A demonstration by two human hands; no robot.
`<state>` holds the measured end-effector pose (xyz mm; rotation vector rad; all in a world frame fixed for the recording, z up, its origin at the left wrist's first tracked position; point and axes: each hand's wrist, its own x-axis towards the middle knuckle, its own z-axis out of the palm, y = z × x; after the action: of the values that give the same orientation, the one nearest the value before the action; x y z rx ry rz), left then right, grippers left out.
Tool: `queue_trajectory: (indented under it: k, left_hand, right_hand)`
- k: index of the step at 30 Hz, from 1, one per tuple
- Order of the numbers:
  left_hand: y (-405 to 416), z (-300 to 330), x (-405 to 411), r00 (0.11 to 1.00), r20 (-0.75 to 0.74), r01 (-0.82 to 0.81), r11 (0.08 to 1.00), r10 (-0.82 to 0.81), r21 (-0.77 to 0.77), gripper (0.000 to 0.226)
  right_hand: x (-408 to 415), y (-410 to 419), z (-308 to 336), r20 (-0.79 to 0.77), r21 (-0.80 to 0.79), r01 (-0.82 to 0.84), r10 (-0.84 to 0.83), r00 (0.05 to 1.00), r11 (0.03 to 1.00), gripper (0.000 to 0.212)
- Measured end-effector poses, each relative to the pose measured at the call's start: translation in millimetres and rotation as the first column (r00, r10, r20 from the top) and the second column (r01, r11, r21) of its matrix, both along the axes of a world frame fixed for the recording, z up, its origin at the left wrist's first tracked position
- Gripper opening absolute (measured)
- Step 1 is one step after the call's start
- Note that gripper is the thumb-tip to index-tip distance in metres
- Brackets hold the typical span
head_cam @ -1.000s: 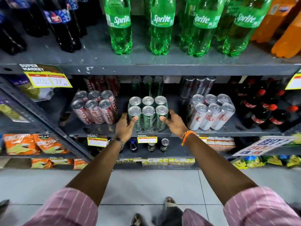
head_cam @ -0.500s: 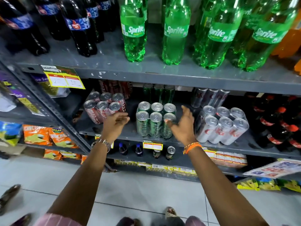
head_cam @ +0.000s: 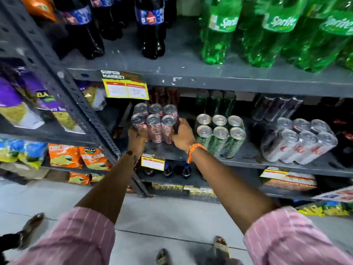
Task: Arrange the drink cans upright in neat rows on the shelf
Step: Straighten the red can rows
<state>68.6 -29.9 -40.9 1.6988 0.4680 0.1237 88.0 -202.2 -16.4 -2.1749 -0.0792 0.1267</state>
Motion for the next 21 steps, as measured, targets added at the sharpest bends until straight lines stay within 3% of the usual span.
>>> queue_trajectory:
  k: [5, 16, 21]
  left_hand:
    - [30.1, -10.4, 12.5, 0.987, -0.115, 0.125, 0.986, -0.113, 0.106, 0.055]
    - [54.4, -21.0, -6.0, 0.99, -0.032, 0.138, 0.976, -0.134, 0.166, 0.047]
    - [53.9, -17.2, -19.8, 0.989, -0.011, 0.144, 0.98, -0.144, 0.137, 0.046]
  right_hand:
    - [6.2, 10.4, -6.5, -0.153, -0.038, 0.02, -0.026, 0.988, 0.999, 0.04]
    - [-17.2, 23.2, -12.0, -0.092, -0.148, -0.035, 0.021, 0.996, 0.988, 0.019]
    - [-25.8, 23.4, -11.7, -0.076, -0.134, -0.025, 0.015, 0.997, 0.991, 0.021]
